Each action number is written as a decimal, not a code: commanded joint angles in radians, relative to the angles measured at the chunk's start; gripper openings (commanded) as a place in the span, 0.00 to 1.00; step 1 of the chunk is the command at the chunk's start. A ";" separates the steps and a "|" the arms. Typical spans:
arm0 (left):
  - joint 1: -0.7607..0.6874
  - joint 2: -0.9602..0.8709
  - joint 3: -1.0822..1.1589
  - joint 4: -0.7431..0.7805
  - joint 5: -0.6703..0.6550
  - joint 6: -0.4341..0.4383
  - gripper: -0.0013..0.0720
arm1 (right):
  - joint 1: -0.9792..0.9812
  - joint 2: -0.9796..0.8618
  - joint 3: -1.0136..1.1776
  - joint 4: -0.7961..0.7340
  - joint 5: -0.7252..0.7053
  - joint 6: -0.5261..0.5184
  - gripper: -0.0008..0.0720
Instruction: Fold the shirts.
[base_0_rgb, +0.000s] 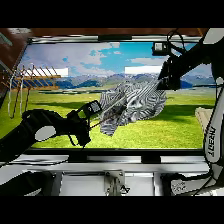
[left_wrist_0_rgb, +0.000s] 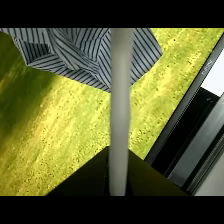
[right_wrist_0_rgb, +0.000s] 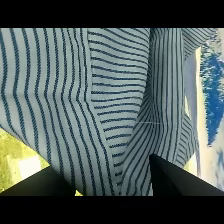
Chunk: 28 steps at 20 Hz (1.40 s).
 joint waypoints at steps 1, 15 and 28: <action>0.016 0.001 0.007 0.013 0.029 0.024 0.09 | 0.004 -0.026 -0.004 0.028 0.043 -0.004 0.76; 0.299 -0.034 0.062 0.019 0.102 0.095 0.66 | 0.112 0.023 -0.006 -0.022 0.093 0.066 0.11; 0.528 -0.006 0.301 0.117 -0.047 -0.101 0.86 | 0.112 0.159 -0.006 -0.022 0.084 0.223 0.10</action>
